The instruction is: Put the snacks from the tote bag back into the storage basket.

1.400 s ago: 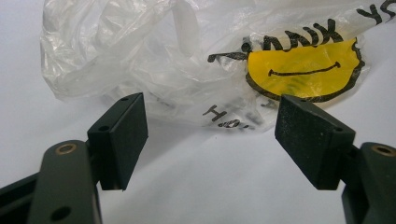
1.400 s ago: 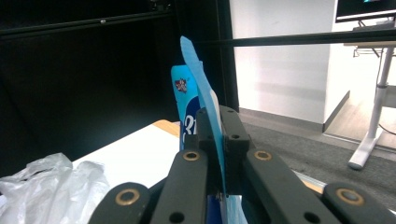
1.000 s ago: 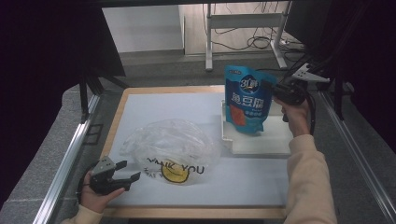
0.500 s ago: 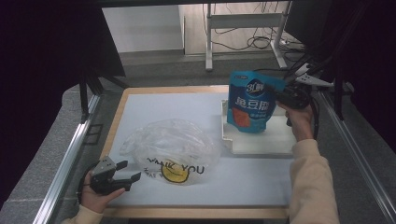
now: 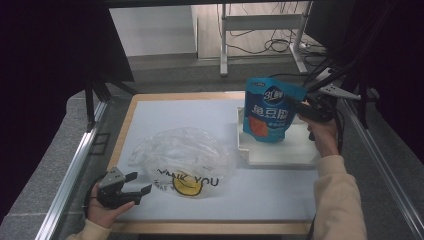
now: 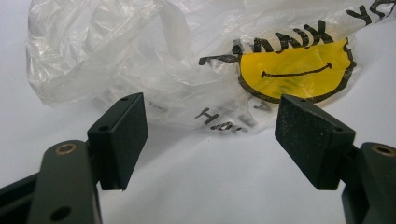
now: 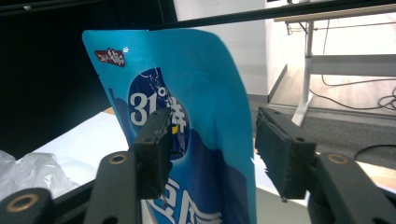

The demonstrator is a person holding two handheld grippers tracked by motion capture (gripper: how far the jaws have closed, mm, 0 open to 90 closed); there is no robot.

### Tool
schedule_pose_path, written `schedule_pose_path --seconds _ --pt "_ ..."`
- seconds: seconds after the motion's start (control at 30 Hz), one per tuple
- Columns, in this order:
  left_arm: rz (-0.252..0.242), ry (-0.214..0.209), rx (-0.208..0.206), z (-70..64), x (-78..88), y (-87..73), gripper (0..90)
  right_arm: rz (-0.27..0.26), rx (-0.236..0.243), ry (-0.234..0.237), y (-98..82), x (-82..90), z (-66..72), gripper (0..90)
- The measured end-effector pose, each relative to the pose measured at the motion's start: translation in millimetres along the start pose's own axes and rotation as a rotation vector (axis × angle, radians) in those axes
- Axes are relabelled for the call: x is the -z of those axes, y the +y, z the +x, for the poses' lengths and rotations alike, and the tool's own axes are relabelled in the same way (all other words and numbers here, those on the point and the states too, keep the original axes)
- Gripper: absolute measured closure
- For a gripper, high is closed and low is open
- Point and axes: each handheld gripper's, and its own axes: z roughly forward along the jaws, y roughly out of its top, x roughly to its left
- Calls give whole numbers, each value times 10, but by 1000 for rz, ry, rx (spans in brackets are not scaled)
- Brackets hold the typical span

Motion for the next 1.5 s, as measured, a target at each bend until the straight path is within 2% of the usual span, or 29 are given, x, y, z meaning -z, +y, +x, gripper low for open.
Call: schedule_pose_path --seconds 0.43,0.87,1.23,1.5 --pt "-5 -8 -7 -7 0 7 254 47 13 -60 -66 233 129 383" --pt "-8 -10 -9 -24 9 18 254 51 21 -42 -197 436 268 377" --pt "-11 -9 -7 -22 15 20 255 49 34 19 -355 495 522 373" --pt "-15 -7 -6 -21 17 18 255 83 53 99 -580 479 835 370"
